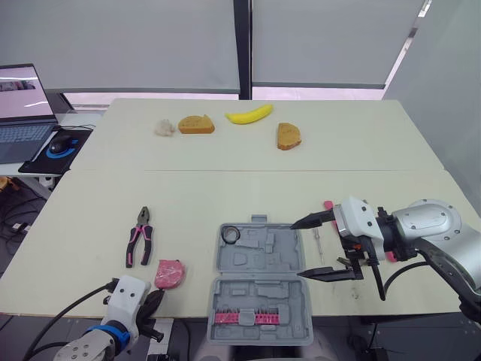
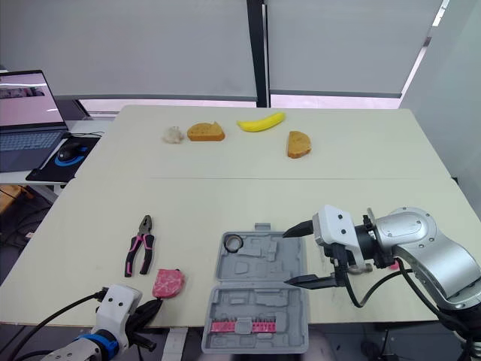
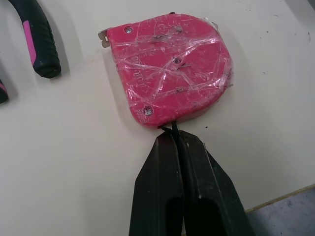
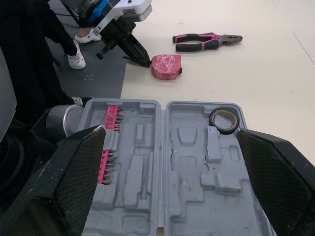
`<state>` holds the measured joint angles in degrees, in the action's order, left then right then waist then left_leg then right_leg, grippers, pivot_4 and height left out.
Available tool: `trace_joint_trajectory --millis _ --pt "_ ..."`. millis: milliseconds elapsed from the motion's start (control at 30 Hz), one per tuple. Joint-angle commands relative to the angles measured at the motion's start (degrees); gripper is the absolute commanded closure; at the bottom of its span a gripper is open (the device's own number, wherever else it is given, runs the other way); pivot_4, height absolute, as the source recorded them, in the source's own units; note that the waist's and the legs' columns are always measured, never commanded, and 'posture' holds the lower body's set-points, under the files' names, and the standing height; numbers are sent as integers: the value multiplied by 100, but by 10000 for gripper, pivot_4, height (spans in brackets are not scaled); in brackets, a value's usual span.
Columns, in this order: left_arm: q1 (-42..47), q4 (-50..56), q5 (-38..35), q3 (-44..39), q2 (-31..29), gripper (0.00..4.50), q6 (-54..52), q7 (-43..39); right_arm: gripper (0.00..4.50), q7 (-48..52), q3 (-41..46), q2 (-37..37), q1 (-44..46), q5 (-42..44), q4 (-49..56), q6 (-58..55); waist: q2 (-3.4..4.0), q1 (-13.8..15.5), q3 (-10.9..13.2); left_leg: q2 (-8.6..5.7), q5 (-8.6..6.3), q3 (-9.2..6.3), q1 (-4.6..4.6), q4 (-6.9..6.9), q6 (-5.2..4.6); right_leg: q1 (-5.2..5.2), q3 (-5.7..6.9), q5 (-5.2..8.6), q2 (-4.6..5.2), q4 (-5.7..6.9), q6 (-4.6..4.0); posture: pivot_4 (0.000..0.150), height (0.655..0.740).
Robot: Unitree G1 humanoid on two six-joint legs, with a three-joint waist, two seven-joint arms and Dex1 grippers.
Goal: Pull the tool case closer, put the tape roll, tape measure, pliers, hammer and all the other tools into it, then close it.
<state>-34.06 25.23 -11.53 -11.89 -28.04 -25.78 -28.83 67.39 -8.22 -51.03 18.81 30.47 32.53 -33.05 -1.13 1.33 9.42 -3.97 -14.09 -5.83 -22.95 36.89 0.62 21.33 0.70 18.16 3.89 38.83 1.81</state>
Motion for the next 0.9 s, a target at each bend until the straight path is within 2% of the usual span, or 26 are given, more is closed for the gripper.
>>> trace_joint_trajectory --millis 33,367,467,667,800,867,900 --pt "-24 115 3 -5 -31 44629 42 -35 0 -10 20 22 120 65 180 20 0 0 0 0 0 0 0 0 0 0 0 0 0 0 0 1500 7400" --pt "-47 206 -173 -126 34 44629 183 -156 0 -6 2 28 127 57 154 27 -1 0 1 0 0 0 0 0 0 0 0 0 0 -1 0 1500 7400" --pt "-205 337 -250 -241 -42 38993 340 -309 0 -9 13 22 105 59 168 33 -3 -3 2 0 0 0 -1 0 0 1 1 0 0 -1 0 1500 7400" --pt "-731 496 -562 -880 -220 20634 670 -804 0 -38 54 14 45 91 238 26 -8 -5 10 2 -1 -1 -2 -3 0 6 2 2 1 -7 -3 1500 7400" --pt "-1021 323 -941 -1450 -687 7551 1377 -1911 0 -88 75 44 58 136 292 -5 -8 0 29 3 -1 -2 -1 -5 0 11 6 5 1 -15 -9 1500 7400" --pt "-951 -138 -910 -1579 -1159 1184 1993 -2688 0 -125 64 81 104 154 317 -22 -6 15 31 4 -1 -3 -1 -5 1 12 9 8 1 -16 -15 1500 7400" --pt "-775 -521 -869 -1607 -1439 187 2241 -3017 0 -155 37 114 155 175 342 -57 3 21 36 4 -1 -5 -1 -4 1 11 12 18 1 -16 -31 1500 7400"
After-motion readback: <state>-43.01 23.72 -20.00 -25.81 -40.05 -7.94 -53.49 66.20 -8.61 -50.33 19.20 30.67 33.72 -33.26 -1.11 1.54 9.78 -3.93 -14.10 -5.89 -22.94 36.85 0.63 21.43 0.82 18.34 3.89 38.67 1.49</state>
